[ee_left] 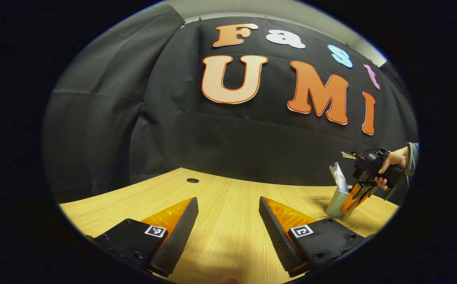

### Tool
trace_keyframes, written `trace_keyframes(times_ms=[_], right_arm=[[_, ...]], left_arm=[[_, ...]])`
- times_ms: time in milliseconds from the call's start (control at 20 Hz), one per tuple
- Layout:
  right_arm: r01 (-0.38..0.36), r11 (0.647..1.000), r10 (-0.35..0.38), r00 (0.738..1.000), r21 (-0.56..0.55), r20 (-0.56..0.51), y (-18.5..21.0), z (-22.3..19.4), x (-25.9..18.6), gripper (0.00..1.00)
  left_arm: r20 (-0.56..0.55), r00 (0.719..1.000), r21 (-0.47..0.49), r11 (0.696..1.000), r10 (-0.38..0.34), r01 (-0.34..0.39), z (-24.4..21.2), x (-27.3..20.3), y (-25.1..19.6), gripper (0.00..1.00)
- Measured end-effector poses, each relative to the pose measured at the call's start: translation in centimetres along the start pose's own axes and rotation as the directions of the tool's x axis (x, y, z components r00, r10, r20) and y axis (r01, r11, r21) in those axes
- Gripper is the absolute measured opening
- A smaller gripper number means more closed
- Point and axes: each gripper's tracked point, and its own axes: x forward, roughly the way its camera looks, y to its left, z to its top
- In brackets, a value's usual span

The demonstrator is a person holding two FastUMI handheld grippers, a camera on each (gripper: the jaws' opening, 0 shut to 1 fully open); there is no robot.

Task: Put the toothbrush and toothpaste on the desktop into the cup, then pick up the cup and place it on the coaster on the desktop.

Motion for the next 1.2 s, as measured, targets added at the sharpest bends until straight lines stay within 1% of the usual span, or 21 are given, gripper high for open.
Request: trace_keyframes(times_ms=[200,350,450,500,550,700,800,1200], right_arm=[[0.020,0.997,-0.017,0.999,-0.070,0.037,-0.6,0.5,0.2,0.25],[0.013,0.995,-0.009,0.999,-0.097,0.040,-0.9,0.7,0.2,0.24],[-0.005,0.994,0.010,0.999,-0.109,0.048,-0.8,1.1,0.1,0.24],[-0.017,0.994,0.024,0.998,-0.111,0.061,-0.9,1.3,0.2,0.29],[-0.025,0.993,0.034,0.997,-0.117,0.075,-0.9,1.5,0.3,0.25],[-0.033,0.987,0.049,0.994,-0.160,0.100,-1.2,1.9,0.9,0.24],[-0.036,0.979,0.060,0.992,-0.202,0.112,-1.3,2.4,1.3,0.25],[-0.083,0.936,0.125,0.987,-0.341,0.101,-2.3,3.6,2.0,0.24]], left_arm=[[-0.015,1.000,-0.001,1.000,0.008,-0.008,-0.4,-0.2,0.3,0.98],[-0.019,1.000,0.010,1.000,0.012,-0.012,-0.4,-0.6,0.3,0.98],[-0.023,1.000,0.018,1.000,0.015,-0.015,-0.6,-0.7,0.3,0.98],[-0.026,1.000,0.021,1.000,0.017,-0.017,-0.6,-0.7,0.3,0.98],[-0.030,0.999,0.024,1.000,0.020,-0.019,-0.7,-0.9,0.3,0.98],[-0.037,0.999,0.030,0.999,0.018,-0.017,-1.0,-1.0,0.1,0.98],[-0.043,0.999,0.029,0.999,0.016,-0.015,-1.1,-1.1,0.1,0.98],[-0.071,0.997,0.005,1.000,0.008,-0.007,-2.6,-1.5,-0.1,0.98]])
